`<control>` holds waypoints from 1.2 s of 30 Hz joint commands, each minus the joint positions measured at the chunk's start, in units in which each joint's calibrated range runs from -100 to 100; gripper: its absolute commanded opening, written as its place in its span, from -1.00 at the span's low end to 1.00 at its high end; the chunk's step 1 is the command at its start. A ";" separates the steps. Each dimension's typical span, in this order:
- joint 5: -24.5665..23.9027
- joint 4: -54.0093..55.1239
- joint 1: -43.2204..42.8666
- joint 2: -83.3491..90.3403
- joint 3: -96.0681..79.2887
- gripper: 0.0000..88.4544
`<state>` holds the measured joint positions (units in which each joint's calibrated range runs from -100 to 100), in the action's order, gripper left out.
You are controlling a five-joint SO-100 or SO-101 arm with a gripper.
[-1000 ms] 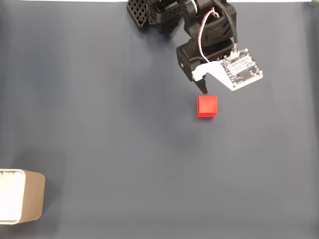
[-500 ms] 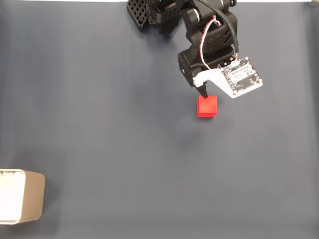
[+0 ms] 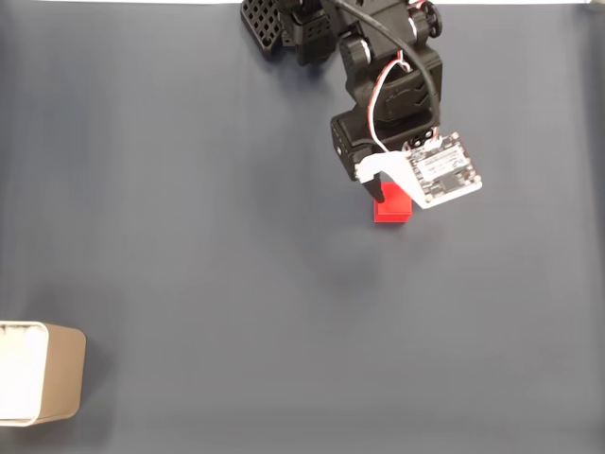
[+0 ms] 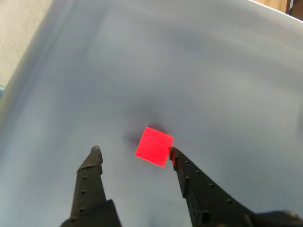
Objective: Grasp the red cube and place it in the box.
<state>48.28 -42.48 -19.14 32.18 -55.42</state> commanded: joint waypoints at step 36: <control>0.49 6.91 1.60 -6.61 -2.79 -0.14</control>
<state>48.47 -36.67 -17.51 25.58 -58.59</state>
